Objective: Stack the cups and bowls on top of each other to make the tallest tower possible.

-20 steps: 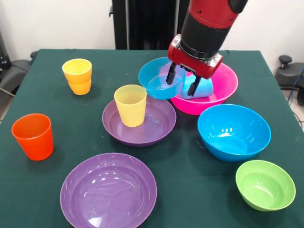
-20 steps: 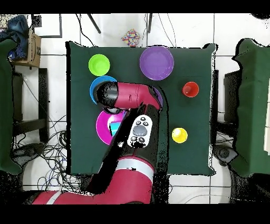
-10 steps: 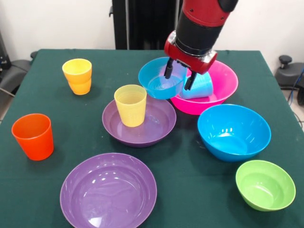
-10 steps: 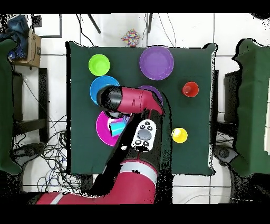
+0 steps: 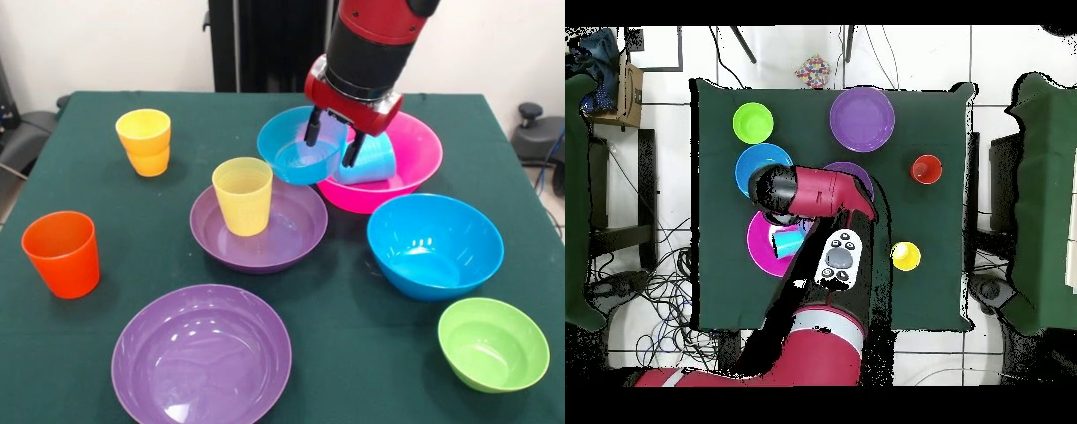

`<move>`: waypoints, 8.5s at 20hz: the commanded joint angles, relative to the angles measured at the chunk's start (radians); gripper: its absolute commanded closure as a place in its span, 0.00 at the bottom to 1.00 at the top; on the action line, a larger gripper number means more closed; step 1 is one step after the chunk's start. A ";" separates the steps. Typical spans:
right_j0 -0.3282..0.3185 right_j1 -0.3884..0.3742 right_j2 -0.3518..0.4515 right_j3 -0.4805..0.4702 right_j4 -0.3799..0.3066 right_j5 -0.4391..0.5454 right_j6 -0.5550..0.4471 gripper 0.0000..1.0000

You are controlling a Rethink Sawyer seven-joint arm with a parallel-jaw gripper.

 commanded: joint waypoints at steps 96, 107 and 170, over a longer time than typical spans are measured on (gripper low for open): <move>-0.091 -0.078 0.079 -0.147 -0.009 0.299 0.041 1.00; -0.112 -0.029 0.091 -0.215 -0.010 0.326 0.031 1.00; -0.156 0.119 0.103 -0.442 0.009 0.437 0.006 1.00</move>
